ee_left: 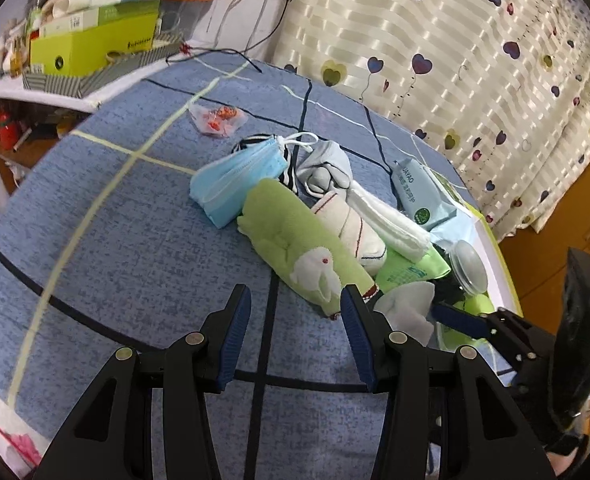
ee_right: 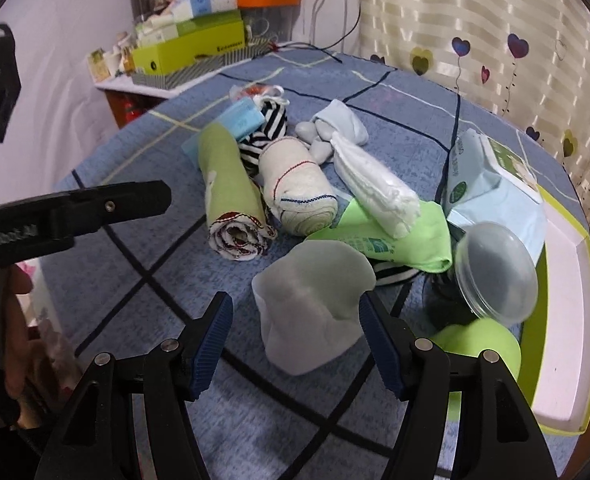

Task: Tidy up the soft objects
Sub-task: 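Grasp the green bunny towel with the left tool while the right tool grasps the white sock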

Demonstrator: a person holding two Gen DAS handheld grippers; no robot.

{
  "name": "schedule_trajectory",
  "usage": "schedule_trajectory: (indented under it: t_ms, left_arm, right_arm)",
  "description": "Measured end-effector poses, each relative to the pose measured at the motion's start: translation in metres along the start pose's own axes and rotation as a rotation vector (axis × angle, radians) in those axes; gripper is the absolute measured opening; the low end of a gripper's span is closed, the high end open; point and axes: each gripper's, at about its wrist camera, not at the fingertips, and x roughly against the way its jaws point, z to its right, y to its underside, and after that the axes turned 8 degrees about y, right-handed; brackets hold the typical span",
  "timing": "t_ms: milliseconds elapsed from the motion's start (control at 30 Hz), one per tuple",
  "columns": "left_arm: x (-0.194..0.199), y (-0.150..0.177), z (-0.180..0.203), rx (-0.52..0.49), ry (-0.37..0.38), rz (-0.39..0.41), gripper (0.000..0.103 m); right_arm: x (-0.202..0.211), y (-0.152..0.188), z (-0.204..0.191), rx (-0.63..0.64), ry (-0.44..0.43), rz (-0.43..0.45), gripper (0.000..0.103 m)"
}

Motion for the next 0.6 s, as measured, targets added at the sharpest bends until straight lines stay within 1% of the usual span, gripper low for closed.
schedule_trajectory:
  t_ms: [33, 133, 167, 200, 233, 300, 367, 467, 600]
  left_arm:
    - [-0.002, -0.001, -0.001, 0.002, 0.003, -0.001, 0.048]
    - [-0.006, -0.004, -0.003, 0.025, 0.046, -0.006, 0.048]
    - [-0.007, -0.006, -0.003, 0.029, 0.050, -0.005, 0.048]
    - [-0.008, -0.007, -0.004, 0.035, 0.057, -0.004, 0.048]
    - [-0.009, -0.008, -0.004, 0.041, 0.062, -0.004, 0.048]
    - [-0.011, -0.011, -0.004, 0.053, 0.064, -0.005, 0.048]
    - [-0.015, -0.014, -0.002, 0.060, 0.066, -0.006, 0.048]
    - [-0.018, -0.019, 0.003, 0.062, 0.071, -0.005, 0.048]
    - [-0.028, -0.025, 0.011, 0.065, 0.058, -0.010, 0.048]
  right_arm:
    - [-0.003, -0.001, -0.002, 0.009, 0.012, -0.006, 0.066]
    - [-0.010, -0.002, -0.007, 0.032, 0.036, -0.014, 0.065]
    - [-0.012, -0.002, -0.008, 0.038, 0.052, -0.018, 0.057]
    - [-0.015, -0.002, -0.008, 0.044, 0.065, -0.026, 0.043]
    - [-0.018, -0.002, -0.007, 0.048, 0.074, -0.030, 0.038]
    - [-0.018, -0.001, -0.004, 0.044, 0.067, -0.026, 0.030]
    - [-0.014, -0.001, -0.003, 0.044, 0.068, -0.010, 0.026]
    - [-0.002, -0.001, 0.000, 0.034, 0.061, 0.021, 0.026]
    - [0.013, 0.000, 0.006, 0.013, 0.061, 0.055, 0.026]
